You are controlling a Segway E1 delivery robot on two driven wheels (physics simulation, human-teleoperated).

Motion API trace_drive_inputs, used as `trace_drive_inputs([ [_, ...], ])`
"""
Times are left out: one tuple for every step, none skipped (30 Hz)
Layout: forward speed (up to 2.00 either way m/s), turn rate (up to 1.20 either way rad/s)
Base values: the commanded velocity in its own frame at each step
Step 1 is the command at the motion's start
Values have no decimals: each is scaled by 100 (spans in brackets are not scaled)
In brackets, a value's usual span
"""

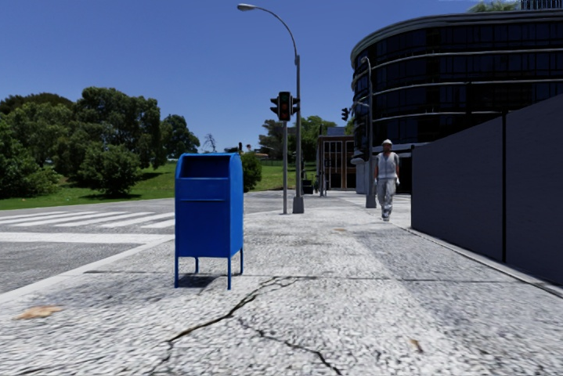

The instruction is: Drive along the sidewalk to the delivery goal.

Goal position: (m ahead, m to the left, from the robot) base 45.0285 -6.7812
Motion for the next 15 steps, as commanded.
trace_drive_inputs([
  [200, -29],
  [200, -29],
  [200, -29],
  [200, -29],
  [200, -29],
  [200, -29],
  [200, -29],
  [200, -29],
  [200, -29],
  [200, -23],
  [200, -23],
  [200, -2],
  [200, 0],
  [200, 0],
  [200, 0],
])
